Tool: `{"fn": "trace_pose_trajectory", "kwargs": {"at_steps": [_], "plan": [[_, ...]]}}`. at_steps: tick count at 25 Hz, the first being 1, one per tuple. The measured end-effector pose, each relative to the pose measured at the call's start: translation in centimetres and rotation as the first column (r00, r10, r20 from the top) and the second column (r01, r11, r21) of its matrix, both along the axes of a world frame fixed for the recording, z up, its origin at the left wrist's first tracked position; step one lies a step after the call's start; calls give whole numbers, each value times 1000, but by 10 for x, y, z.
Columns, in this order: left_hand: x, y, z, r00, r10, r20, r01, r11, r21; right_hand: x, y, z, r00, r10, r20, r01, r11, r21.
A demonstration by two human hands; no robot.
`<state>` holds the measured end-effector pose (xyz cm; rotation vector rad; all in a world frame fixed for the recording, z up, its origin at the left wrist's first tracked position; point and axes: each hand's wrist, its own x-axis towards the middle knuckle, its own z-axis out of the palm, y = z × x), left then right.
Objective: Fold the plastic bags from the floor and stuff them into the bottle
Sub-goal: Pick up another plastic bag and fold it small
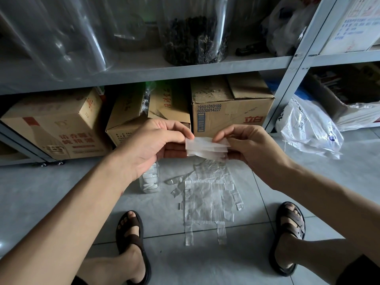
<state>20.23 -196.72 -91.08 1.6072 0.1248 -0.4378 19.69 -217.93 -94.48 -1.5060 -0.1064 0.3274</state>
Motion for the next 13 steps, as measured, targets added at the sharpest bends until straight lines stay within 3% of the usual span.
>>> {"fn": "trace_pose_trajectory", "kwargs": {"at_steps": [9,13], "plan": [[-3,-3,1,993,-119,-17,119,993,-24,-1,0,0,996,-21,92,24,999,-39],[-2,-3,-6,991,-108,78,103,993,62,0,1,0,994,-12,111,21,996,-85]]}}
